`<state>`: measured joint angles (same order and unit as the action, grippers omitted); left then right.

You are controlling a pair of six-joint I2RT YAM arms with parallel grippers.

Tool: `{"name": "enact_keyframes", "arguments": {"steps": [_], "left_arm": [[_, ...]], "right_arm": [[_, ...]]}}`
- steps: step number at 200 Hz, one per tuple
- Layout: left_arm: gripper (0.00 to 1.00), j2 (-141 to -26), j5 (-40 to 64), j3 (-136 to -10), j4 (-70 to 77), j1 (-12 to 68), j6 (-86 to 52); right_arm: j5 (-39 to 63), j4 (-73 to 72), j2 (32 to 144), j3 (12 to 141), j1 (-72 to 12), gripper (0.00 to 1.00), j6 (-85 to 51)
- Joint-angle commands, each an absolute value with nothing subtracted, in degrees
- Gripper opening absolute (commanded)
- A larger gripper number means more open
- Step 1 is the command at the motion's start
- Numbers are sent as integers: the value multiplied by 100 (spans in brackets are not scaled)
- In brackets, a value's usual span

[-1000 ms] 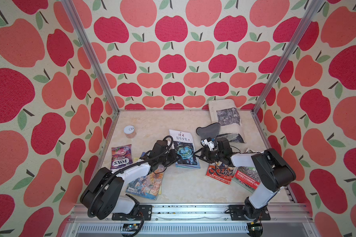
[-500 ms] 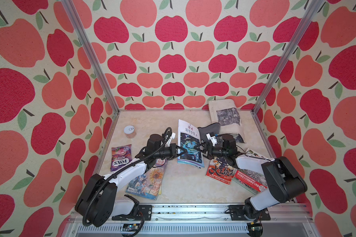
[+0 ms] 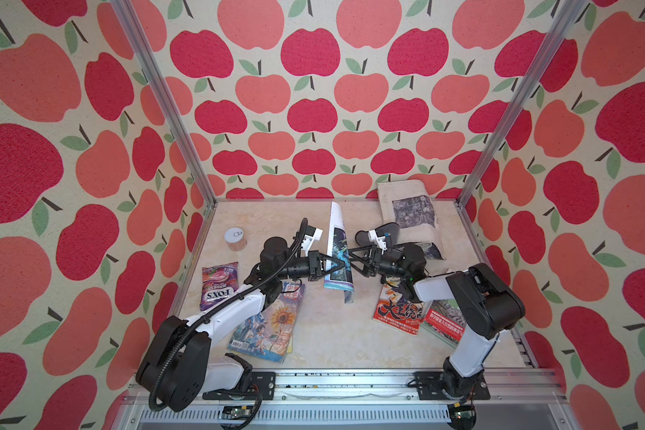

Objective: Wipe the cover of the book
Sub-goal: Pick up the book from the center of the board.

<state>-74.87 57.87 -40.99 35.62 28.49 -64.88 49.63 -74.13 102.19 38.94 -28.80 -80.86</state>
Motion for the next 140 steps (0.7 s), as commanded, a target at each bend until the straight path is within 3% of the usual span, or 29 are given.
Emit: {"name": "enact_keyframes", "arguments": {"steps": [1,17,60,104,125,140], "left_arm": [[0,-7407,6255,-4433,4430,2827,-6790],[0,-7409,6363,-4614,4266,2707,-6855],[0,-6970,6262,-5276,1779,2231,-5846],[0,-7471,5872,-6013,1896,1782,-6603],[0,-7780,5065,-6391,1404,1548,-6998],[0,-8118,4602,-6400,1833,1411,-7504]], "right_arm": [[5087,-7917,10374,4312,-3030,99,-8495],[5089,-7910,10377,4504,-3134,99,-8618],[4880,-7912,9710,4368,-2832,99,-8825],[4462,-7906,9572,4394,-2881,99,-9066],[4130,-7910,9578,4573,-2824,99,-9409],[3796,-7917,9613,4609,-2856,99,-9662]]}}
